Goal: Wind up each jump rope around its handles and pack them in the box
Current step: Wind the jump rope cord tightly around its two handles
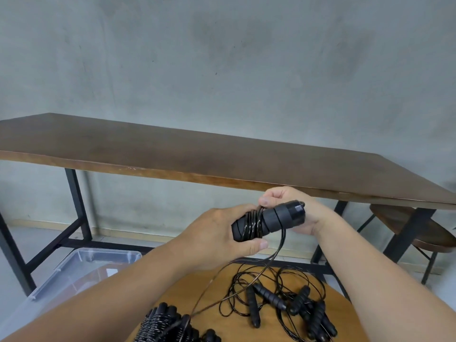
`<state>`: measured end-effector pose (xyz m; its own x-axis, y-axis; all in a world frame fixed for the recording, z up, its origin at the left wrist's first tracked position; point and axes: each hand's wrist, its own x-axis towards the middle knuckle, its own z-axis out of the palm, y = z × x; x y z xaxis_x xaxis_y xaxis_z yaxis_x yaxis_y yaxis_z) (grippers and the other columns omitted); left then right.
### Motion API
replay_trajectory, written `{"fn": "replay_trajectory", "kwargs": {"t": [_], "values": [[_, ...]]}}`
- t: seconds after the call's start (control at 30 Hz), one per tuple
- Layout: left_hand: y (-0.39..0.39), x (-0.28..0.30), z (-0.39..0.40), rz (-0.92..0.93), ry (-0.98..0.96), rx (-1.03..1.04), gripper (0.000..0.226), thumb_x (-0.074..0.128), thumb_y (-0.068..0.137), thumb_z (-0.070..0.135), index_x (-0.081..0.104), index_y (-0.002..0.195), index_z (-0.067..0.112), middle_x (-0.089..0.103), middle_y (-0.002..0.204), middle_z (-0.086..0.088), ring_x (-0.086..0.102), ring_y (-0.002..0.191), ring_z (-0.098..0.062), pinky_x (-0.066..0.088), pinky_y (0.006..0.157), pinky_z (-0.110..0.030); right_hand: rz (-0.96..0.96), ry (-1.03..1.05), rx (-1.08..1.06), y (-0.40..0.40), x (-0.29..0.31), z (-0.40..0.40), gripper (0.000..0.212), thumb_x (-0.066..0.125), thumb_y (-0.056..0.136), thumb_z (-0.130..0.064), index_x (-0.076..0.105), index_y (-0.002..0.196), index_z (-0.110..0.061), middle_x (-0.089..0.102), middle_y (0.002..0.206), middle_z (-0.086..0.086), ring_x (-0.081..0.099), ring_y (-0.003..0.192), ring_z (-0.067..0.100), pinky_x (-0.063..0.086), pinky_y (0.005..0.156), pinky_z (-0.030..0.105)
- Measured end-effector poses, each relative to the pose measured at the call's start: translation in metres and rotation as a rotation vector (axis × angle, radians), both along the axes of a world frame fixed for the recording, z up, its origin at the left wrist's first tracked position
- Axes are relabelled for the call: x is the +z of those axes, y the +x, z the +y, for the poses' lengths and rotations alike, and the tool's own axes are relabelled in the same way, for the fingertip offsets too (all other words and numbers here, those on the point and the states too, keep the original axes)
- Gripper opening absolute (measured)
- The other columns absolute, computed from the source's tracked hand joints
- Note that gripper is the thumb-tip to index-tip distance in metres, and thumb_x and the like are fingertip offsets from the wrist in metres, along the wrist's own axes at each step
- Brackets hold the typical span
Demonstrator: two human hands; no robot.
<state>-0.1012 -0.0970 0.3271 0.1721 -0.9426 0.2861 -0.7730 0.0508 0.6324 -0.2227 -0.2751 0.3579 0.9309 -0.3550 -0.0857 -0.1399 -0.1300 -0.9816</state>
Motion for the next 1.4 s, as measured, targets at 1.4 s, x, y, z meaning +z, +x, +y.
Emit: {"fn": "replay_trajectory", "kwargs": {"t": [1.4], "values": [[0.037,-0.044,-0.040,-0.770,0.172,0.418,0.076,0.057,0.096,0.033,0.005,0.153,0.033,0.053,0.120,-0.005,0.050,0.108,-0.022,0.047,0.085,-0.032,0.413,-0.818,-0.158,0.010,-0.048,0.065,0.035,0.047,0.099,-0.028,0.069,0.080,-0.007,0.056,0.066,0.003,0.051,0.060,0.015,0.040,0.055,0.028]]}}
